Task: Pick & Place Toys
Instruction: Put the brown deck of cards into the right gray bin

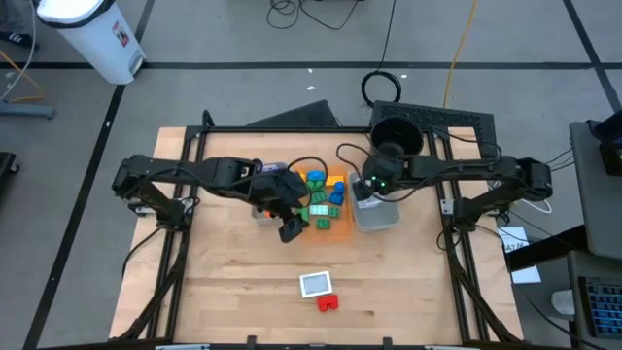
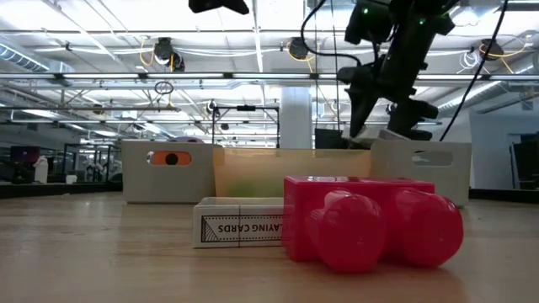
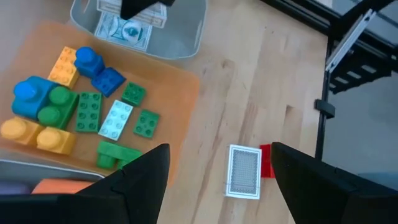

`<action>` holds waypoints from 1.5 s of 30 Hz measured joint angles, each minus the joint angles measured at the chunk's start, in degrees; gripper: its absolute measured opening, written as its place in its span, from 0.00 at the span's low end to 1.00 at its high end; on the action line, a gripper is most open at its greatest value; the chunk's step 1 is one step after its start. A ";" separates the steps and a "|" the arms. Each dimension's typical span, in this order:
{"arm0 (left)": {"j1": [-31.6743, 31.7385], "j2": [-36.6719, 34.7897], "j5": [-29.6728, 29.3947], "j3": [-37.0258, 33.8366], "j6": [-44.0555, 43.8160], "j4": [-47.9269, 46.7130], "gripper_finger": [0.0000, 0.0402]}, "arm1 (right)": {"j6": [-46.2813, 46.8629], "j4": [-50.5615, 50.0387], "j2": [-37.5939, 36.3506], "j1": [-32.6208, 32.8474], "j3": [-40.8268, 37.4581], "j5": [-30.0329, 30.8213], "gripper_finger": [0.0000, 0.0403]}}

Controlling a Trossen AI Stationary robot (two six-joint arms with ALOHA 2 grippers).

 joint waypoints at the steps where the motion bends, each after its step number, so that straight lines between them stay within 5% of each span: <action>1: 0.43 0.00 0.30 0.00 -0.16 0.01 0.71 | 0.07 0.32 0.77 -0.05 0.01 0.00 0.76; 19: 1.95 0.00 7.75 0.00 7.01 -1.17 0.71 | 8.00 1.81 10.74 -0.90 0.05 0.40 0.77; 45: 1.94 0.00 9.37 0.00 12.00 -7.20 0.71 | 8.16 3.04 10.69 -2.63 -1.96 1.47 0.82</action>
